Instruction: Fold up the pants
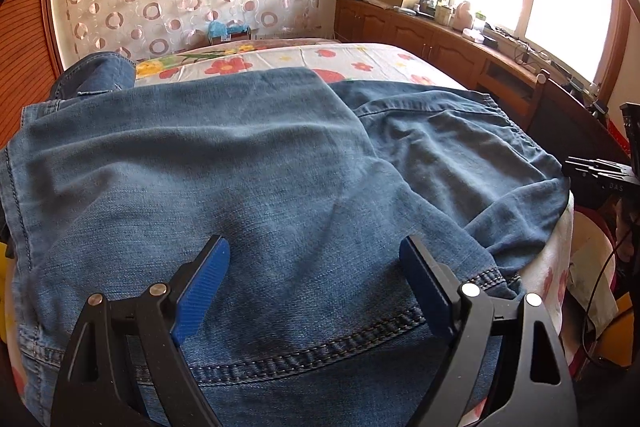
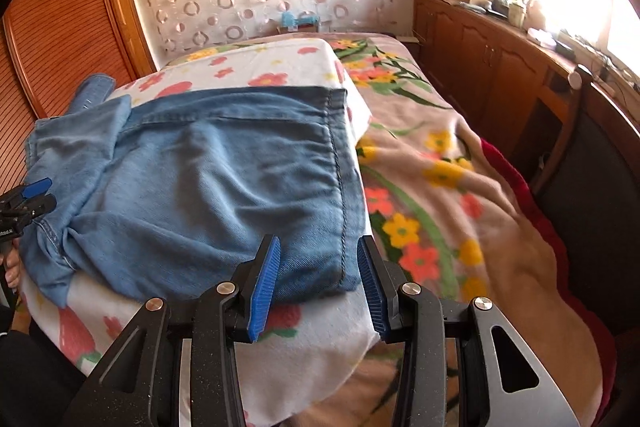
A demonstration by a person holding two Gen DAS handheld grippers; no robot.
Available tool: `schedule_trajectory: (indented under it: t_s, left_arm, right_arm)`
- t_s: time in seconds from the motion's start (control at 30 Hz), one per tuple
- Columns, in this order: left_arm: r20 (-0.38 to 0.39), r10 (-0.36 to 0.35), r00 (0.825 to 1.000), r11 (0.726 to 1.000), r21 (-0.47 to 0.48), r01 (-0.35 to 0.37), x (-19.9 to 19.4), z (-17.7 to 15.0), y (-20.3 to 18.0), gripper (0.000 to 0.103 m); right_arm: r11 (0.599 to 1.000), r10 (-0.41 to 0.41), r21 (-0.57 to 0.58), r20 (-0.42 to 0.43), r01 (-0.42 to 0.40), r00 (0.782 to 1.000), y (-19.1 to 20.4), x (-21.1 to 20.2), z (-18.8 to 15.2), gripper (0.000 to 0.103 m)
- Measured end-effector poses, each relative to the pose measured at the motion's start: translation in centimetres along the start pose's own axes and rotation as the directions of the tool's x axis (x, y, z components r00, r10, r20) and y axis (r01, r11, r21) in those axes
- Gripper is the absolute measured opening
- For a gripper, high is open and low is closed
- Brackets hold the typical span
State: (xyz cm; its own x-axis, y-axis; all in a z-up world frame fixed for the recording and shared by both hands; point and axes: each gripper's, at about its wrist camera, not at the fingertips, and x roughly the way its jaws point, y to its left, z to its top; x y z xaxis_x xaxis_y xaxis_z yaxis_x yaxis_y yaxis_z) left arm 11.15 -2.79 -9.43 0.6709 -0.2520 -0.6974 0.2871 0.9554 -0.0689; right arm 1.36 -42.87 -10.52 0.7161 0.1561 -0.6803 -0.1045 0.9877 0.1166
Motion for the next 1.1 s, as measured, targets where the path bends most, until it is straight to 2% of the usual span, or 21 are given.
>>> schedule_trajectory:
  t_s: [0.37,0.6,0.8,0.83,0.87,0.9,1.0,1.1]
  left_arm:
    - [-0.005,-0.002,1.000,1.000,-0.007,0.002,0.4,-0.2,0.2,0.087]
    - [-0.003,0.001,1.000,1.000,-0.003,-0.001,0.5,-0.6,0.3,0.087]
    - [0.000,0.008,1.000,1.000,0.000,-0.008,0.5,-0.7,0.3,0.087]
    - [0.000,0.008,1.000,1.000,0.000,-0.008,0.5,-0.6,0.3,0.087]
    - [-0.001,0.006,1.000,1.000,-0.001,-0.006,0.5,-0.6,0.3,0.087]
    - [-0.002,0.004,1.000,1.000,-0.004,-0.004,0.5,-0.6,0.3,0.087]
    - [-0.006,-0.018,1.000,0.999,-0.036,0.018,0.1,-0.5,0.5,0.087]
    - [0.007,-0.031,1.000,0.999,-0.044,0.031,-0.9,-0.3,0.5,0.087]
  right_arm:
    - [1.000,0.014,0.009,-0.028,-0.014,1.000,0.1,1.3,0.0,0.044]
    - [1.000,-0.009,-0.014,-0.031,0.008,0.999,0.3,1.7,-0.2,0.044]
    - [0.992,-0.064,-0.109,-0.041,0.059,0.997,1.1,1.9,-0.4,0.044]
    - [0.990,-0.071,-0.123,-0.043,0.066,0.997,1.2,2.0,-0.4,0.042]
    - [0.989,-0.079,-0.132,-0.044,0.073,0.996,1.2,2.0,-0.4,0.034]
    - [0.987,-0.084,-0.138,-0.042,0.077,0.996,1.3,1.9,-0.3,0.021]
    - [0.990,-0.052,-0.137,-0.043,0.045,0.998,1.2,1.6,-0.2,0.013]
    - [0.992,-0.036,-0.121,-0.017,0.034,0.999,1.1,1.0,0.2,0.011]
